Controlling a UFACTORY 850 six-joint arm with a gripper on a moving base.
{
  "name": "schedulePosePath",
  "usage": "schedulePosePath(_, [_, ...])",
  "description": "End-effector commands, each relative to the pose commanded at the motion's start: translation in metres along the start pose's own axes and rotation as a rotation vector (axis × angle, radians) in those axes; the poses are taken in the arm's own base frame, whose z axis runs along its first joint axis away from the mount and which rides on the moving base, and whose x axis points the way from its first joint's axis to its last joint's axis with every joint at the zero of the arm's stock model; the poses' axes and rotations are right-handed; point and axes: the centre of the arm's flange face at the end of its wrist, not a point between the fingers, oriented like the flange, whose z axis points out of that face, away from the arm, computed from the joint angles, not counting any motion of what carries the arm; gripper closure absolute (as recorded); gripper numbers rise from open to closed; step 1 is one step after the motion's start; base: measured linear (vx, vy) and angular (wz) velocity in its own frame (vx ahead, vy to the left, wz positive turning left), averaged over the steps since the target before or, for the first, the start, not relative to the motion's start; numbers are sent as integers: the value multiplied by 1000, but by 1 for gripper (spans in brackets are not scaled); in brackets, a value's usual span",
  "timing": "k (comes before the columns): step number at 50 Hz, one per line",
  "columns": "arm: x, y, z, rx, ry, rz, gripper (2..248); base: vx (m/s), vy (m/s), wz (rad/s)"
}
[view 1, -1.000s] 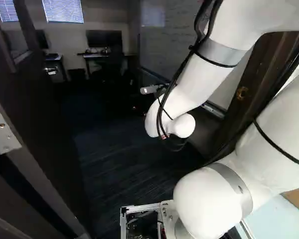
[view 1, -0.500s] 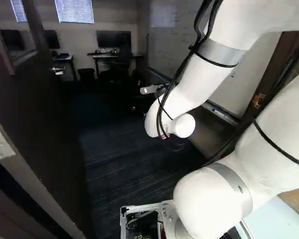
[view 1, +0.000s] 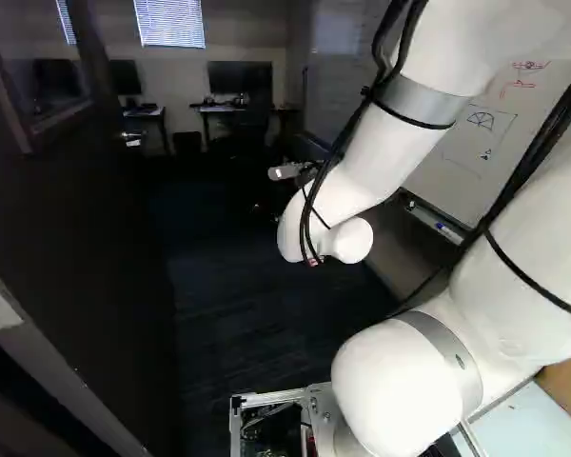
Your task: Open the door and move inside
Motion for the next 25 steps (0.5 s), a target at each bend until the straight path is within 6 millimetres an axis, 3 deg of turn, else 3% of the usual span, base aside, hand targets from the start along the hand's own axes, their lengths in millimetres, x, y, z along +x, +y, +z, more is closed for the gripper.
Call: schedulePosePath(25, [0, 0, 0, 0, 0, 0, 3, 132, 39, 149])
